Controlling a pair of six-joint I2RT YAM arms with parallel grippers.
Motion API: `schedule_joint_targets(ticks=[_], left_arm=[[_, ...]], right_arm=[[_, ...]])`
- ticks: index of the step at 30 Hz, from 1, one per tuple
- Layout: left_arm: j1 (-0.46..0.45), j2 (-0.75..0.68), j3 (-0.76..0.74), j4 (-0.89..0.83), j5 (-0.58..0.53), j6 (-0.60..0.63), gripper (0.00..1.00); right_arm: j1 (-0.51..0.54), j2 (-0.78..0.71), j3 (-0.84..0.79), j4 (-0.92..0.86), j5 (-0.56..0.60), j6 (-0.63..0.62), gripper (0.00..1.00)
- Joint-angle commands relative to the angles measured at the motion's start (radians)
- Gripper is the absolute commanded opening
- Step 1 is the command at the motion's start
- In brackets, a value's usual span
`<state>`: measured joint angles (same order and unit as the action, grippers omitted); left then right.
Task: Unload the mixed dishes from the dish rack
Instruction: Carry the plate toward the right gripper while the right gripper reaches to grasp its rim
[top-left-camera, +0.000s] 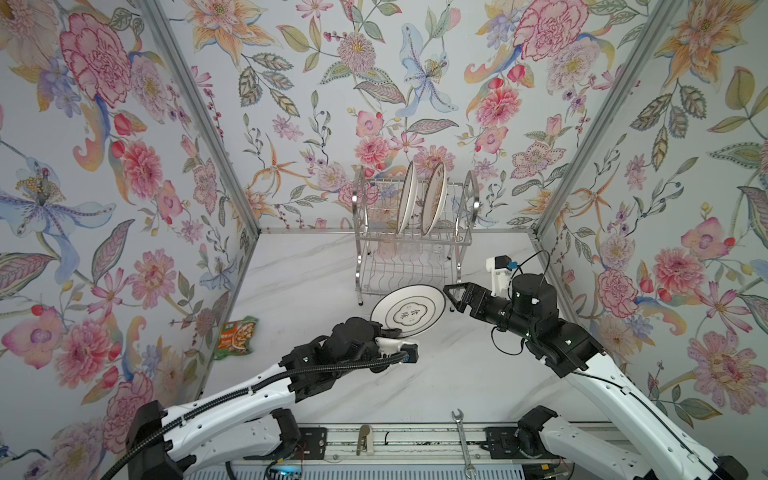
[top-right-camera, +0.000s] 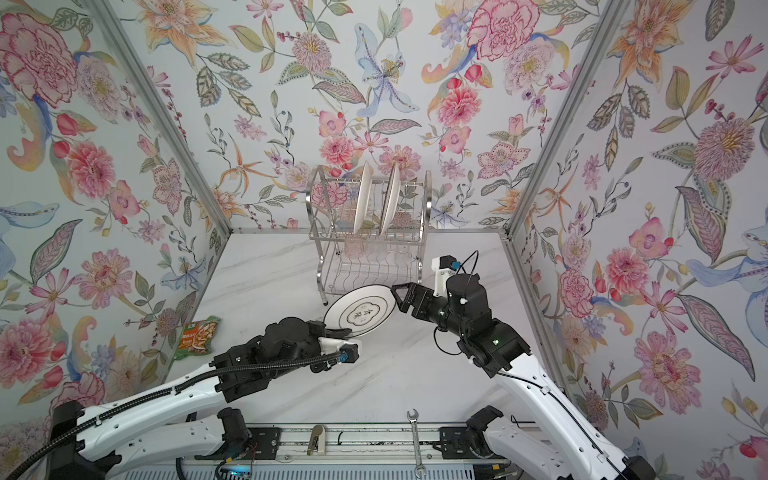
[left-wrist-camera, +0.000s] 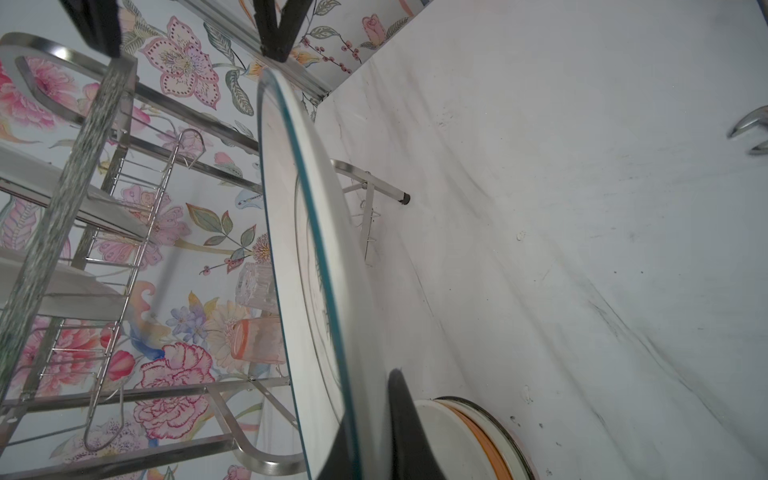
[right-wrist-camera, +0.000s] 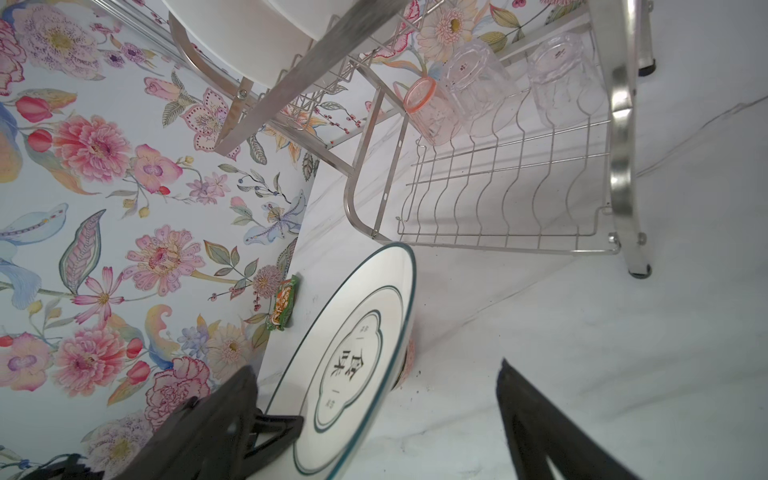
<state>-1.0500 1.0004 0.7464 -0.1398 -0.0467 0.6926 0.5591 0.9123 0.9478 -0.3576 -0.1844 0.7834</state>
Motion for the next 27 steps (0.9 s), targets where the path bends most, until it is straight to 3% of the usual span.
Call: schedule_joint_targets(ticks=[1, 10, 14, 18, 27], left_arm=[[-0.019, 0.025, -0.016, 0.165, -0.088, 0.093, 0.00], [-0.091, 0.097, -0.068, 0.355, -0.201, 0.236, 0.00], [-0.112, 0.112, -0.109, 0.453, -0.269, 0.295, 0.00], [-0.116, 0.131, -0.113, 0.448, -0.269, 0.314, 0.00], [-0.120, 0.174, -0.127, 0.504, -0.284, 0.362, 0.00]], right_arm=[[-0.013, 0.015, -0.031, -0.028, -0.008, 0.053, 0.87], [-0.049, 0.079, -0.043, -0.056, -0.071, 0.065, 0.79], [-0.056, 0.124, -0.047, -0.069, -0.132, 0.084, 0.68], [-0.056, 0.140, -0.064, -0.078, -0.147, 0.100, 0.64], [-0.069, 0.155, -0.090, -0.097, -0.191, 0.109, 0.43]])
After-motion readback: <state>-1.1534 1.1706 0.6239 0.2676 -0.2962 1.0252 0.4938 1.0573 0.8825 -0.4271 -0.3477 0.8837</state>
